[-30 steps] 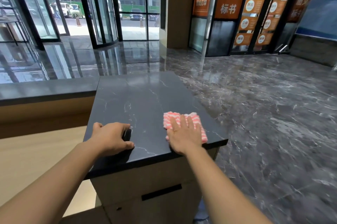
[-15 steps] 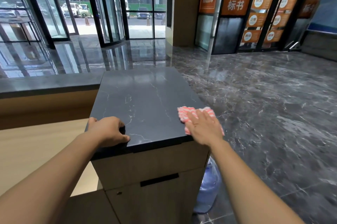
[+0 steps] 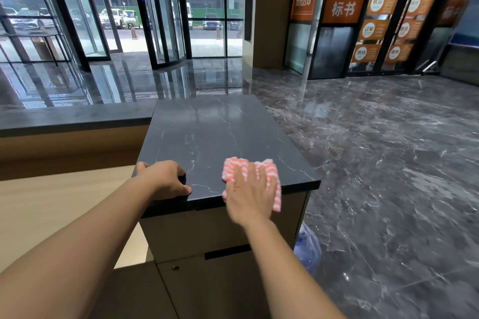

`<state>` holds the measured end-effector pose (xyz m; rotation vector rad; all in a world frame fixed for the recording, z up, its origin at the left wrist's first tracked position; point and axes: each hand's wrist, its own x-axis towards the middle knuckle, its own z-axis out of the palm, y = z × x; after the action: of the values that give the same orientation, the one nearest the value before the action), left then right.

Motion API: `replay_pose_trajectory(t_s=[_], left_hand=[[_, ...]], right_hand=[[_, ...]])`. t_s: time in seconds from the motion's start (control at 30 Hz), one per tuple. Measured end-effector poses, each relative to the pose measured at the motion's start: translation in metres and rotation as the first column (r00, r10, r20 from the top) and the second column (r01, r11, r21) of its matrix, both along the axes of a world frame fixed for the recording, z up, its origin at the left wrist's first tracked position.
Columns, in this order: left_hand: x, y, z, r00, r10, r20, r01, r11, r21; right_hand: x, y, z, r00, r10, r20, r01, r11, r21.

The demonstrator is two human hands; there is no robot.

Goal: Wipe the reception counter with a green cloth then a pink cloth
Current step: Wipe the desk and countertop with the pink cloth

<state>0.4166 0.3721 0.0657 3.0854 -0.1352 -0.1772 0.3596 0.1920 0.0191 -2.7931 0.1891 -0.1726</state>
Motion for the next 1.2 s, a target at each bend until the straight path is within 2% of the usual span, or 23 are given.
replay_pose_trajectory(t_s=[0.1,0.2,0.33,0.5,0.6,0.8,1.07,1.2], left_hand=[[0.0,0.0,-0.001,1.0,0.01,-0.003,-0.01,1.0,-0.005],[0.0,-0.001,-0.001,1.0,0.004,-0.008,-0.004,1.0,-0.009],[0.002,-0.001,0.001,1.0,-0.021,-0.015,0.021,1.0,-0.001],[0.004,-0.001,0.003,0.998,-0.067,0.023,0.065,0.995,0.074],[0.01,0.003,0.005,0.992,-0.121,0.042,0.115,0.986,0.123],[0.034,0.002,0.019,0.98,-0.199,0.029,0.191,0.967,0.168],[0.107,0.016,0.02,0.965,-0.253,0.077,0.246,0.965,0.086],[0.151,0.04,0.017,0.982,-0.143,0.127,0.155,0.984,-0.091]], right_hand=[[-0.007,0.017,0.0,0.99,0.144,0.008,-0.144,0.99,0.01],[-0.011,-0.003,0.002,0.973,0.229,-0.009,-0.229,0.973,-0.006],[-0.003,-0.057,0.004,0.998,0.058,0.021,-0.057,0.998,-0.03],[0.023,-0.106,0.011,0.984,-0.124,-0.126,0.11,0.988,-0.111],[0.048,-0.106,0.019,0.966,-0.155,-0.207,0.133,0.984,-0.119],[0.094,-0.089,0.028,0.95,-0.087,-0.3,0.053,0.991,-0.12],[0.174,-0.043,0.029,0.946,-0.058,-0.32,0.025,0.994,-0.105],[0.217,-0.026,0.027,0.948,-0.048,-0.315,0.015,0.994,-0.106]])
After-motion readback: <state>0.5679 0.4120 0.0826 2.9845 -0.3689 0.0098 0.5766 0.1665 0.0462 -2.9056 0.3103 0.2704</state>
